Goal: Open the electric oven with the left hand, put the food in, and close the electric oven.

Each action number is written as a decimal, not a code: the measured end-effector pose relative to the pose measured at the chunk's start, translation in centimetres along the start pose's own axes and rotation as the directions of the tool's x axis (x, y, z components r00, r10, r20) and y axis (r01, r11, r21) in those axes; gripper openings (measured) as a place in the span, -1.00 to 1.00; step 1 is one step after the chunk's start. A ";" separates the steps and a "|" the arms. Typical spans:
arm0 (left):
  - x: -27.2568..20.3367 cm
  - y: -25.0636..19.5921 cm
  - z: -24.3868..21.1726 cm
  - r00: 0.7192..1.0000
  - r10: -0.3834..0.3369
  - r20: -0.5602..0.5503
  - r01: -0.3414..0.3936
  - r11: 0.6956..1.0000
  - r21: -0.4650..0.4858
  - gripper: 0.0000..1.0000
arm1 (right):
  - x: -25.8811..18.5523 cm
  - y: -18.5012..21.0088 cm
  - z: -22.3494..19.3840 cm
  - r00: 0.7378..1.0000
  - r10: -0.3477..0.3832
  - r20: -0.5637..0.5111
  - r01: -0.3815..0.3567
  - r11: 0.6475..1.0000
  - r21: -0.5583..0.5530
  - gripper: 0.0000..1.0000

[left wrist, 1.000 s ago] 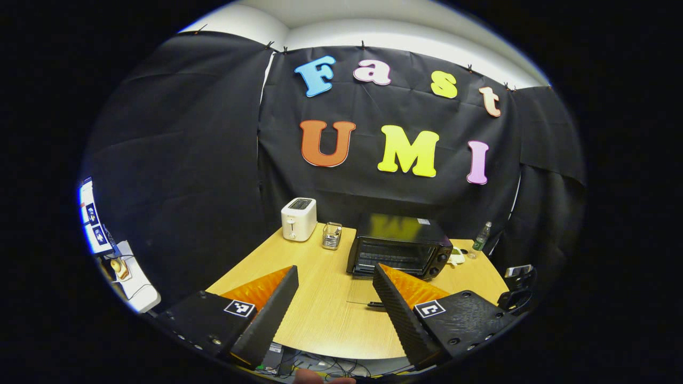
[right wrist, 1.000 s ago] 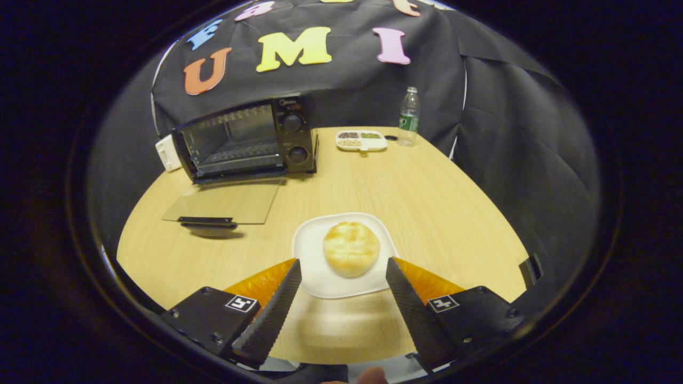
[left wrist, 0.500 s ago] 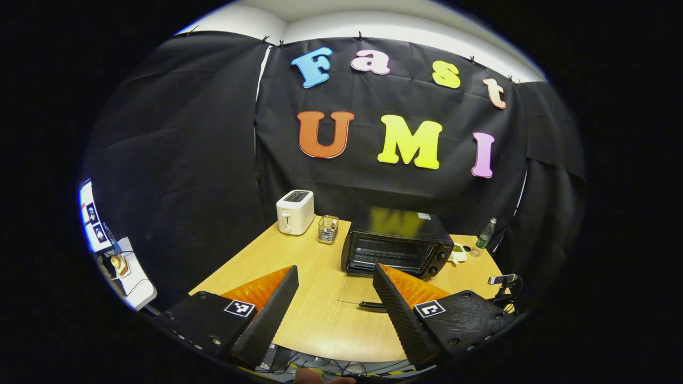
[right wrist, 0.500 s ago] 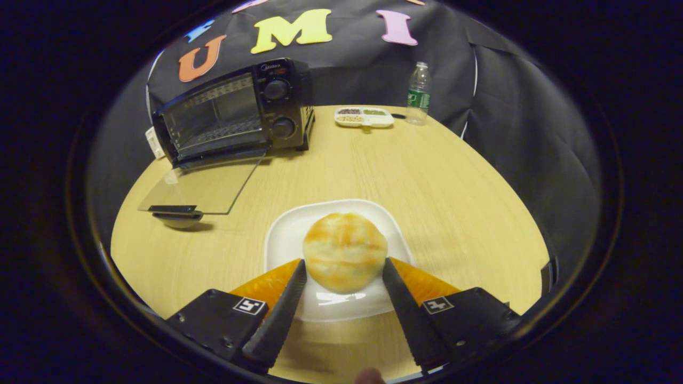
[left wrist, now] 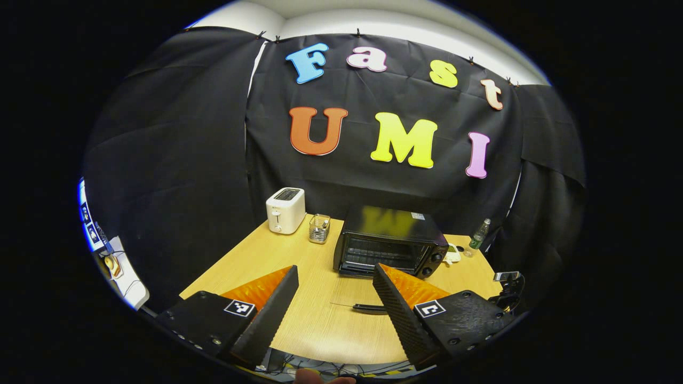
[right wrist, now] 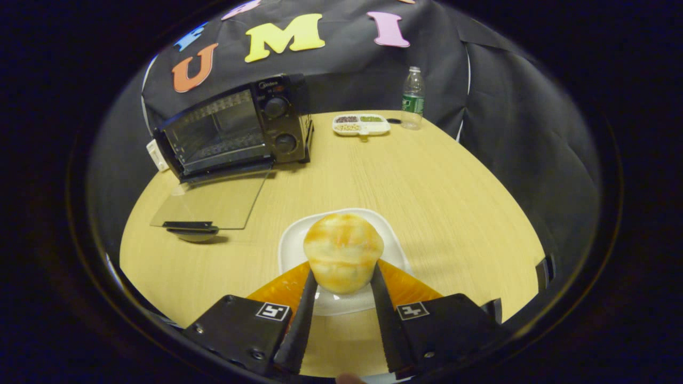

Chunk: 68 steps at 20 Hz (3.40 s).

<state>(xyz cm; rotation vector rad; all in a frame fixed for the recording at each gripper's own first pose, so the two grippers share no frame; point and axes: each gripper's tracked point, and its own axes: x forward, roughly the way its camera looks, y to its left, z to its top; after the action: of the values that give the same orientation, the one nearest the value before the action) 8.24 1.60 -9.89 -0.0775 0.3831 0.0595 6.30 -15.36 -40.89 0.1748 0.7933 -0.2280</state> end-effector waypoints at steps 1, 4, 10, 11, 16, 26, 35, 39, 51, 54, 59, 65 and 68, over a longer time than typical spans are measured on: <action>0.1 0.1 0.1 1.000 -0.005 0.001 0.005 1.000 0.000 0.87 | -0.7 0.7 0.2 1.000 0.011 0.005 -0.011 1.000 0.001 0.17; -0.1 1.4 0.5 1.000 -0.001 0.010 0.001 1.000 0.004 0.85 | -2.1 4.0 1.7 0.997 0.057 0.045 -0.057 0.998 -0.004 0.17; -1.9 6.6 0.3 0.996 0.088 0.003 -0.088 0.996 -0.009 0.86 | 0.3 14.5 7.8 0.974 0.172 0.144 -0.188 0.976 0.106 0.17; -2.1 7.3 0.3 0.995 0.103 0.002 -0.103 0.995 -0.015 0.86 | 1.1 16.5 8.9 0.967 0.196 0.163 -0.219 0.967 0.134 0.17; -3.2 10.5 0.4 0.988 0.155 -0.014 -0.155 0.988 -0.013 0.86 | 6.2 21.1 12.5 0.958 0.212 0.195 -0.254 0.941 0.223 0.15; -4.2 16.1 -0.3 0.971 0.233 -0.060 -0.231 0.972 0.033 0.86 | 14.5 26.1 18.4 0.951 0.130 0.281 -0.218 0.925 0.310 0.17; -5.3 18.2 -0.8 0.962 0.268 -0.058 -0.266 0.963 0.034 0.87 | 16.1 28.5 19.0 0.941 0.133 0.312 -0.220 0.940 0.261 0.41; -5.4 17.0 -1.1 0.969 0.241 -0.061 -0.241 0.971 0.009 0.87 | 14.8 28.9 18.6 0.936 0.145 0.320 -0.218 0.955 0.204 0.59; -4.2 10.1 -2.9 0.993 0.114 -0.030 -0.115 0.993 -0.025 0.87 | 2.3 26.6 14.3 0.914 0.285 0.289 -0.298 0.955 0.002 0.93; -2.3 7.5 -3.9 0.998 0.046 -0.037 -0.047 0.999 -0.016 0.87 | -2.3 24.4 14.2 0.903 0.312 0.296 -0.312 0.949 -0.050 0.93; 1.7 2.9 -7.1 0.993 -0.067 -0.094 0.065 0.998 -0.020 0.86 | -8.1 19.1 14.7 0.901 0.284 0.329 -0.262 0.959 -0.111 0.93; 5.4 -3.0 -14.4 0.951 -0.200 -0.236 0.206 0.979 -0.001 0.90 | -12.7 12.6 14.6 0.915 0.195 0.353 -0.178 0.981 -0.081 0.92; 7.2 -5.9 -18.7 0.915 -0.254 -0.315 0.268 0.963 0.003 0.90 | -14.9 9.6 14.0 0.921 0.138 0.365 -0.130 0.990 -0.046 0.93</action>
<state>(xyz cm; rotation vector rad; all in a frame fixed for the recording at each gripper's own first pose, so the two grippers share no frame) 8.39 -5.58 -29.54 -0.0922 0.6883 -0.2296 8.32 -7.46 -19.89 0.1603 0.4072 -0.1167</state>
